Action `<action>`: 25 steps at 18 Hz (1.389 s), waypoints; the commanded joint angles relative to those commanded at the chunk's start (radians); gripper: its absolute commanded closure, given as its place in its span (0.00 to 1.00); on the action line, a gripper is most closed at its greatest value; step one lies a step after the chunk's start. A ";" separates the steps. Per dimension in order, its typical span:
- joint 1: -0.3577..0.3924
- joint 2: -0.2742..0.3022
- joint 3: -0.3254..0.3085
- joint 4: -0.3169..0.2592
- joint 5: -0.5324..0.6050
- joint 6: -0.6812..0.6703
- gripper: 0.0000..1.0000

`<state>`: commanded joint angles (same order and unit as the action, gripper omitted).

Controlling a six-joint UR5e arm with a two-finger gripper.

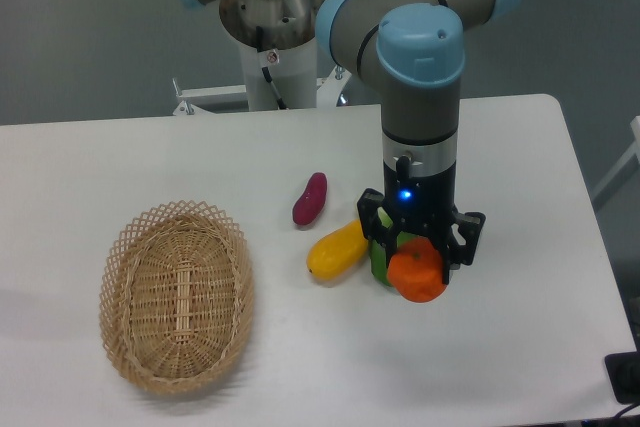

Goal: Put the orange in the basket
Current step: 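Lift the orange held in the gripper up off the table, then carry the held orange over the wicker basket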

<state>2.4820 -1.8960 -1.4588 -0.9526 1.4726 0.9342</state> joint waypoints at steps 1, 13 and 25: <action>0.000 0.000 -0.003 0.000 0.000 0.000 0.33; -0.003 0.000 0.000 0.000 -0.002 -0.005 0.33; -0.123 -0.023 -0.041 0.015 0.008 -0.258 0.33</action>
<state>2.3595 -1.9190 -1.5002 -0.9373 1.4803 0.6766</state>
